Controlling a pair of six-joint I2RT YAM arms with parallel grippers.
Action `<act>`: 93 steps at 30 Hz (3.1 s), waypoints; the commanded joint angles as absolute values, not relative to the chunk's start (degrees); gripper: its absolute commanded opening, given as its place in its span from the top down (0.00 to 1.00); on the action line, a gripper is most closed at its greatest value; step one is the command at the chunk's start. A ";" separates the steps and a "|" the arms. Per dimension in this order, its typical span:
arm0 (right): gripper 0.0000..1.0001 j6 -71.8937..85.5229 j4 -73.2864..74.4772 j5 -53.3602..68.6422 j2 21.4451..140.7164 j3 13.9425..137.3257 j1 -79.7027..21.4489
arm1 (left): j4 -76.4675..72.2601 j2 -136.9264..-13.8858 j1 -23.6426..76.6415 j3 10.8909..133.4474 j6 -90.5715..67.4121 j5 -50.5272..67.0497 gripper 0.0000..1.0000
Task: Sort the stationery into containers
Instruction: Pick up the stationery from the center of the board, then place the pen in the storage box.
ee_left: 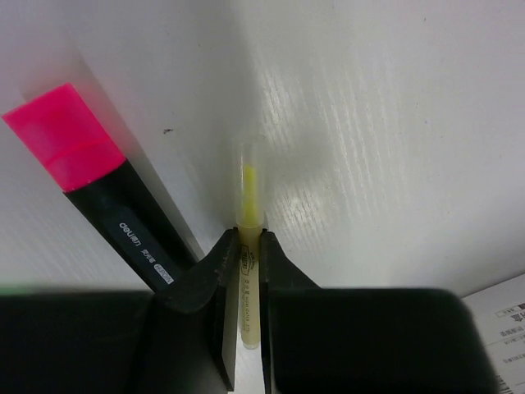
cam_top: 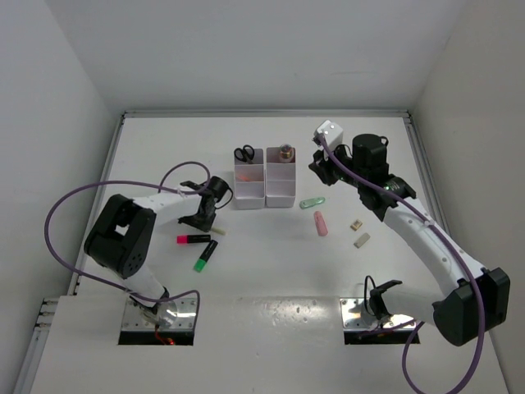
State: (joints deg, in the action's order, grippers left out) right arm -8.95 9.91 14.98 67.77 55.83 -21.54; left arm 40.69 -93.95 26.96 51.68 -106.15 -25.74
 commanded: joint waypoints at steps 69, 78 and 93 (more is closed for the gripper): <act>0.90 -8.09 7.29 14.15 66.01 55.28 -20.83 | 65.57 -119.70 43.07 106.00 -106.70 -62.40 1.00; 0.89 -8.09 7.29 14.67 65.48 54.76 -20.30 | 65.04 -121.90 43.07 106.52 -107.93 -61.87 1.00; 0.89 -8.09 7.29 14.68 65.48 54.76 -19.78 | 65.74 -122.96 43.07 106.52 -110.30 -59.68 0.69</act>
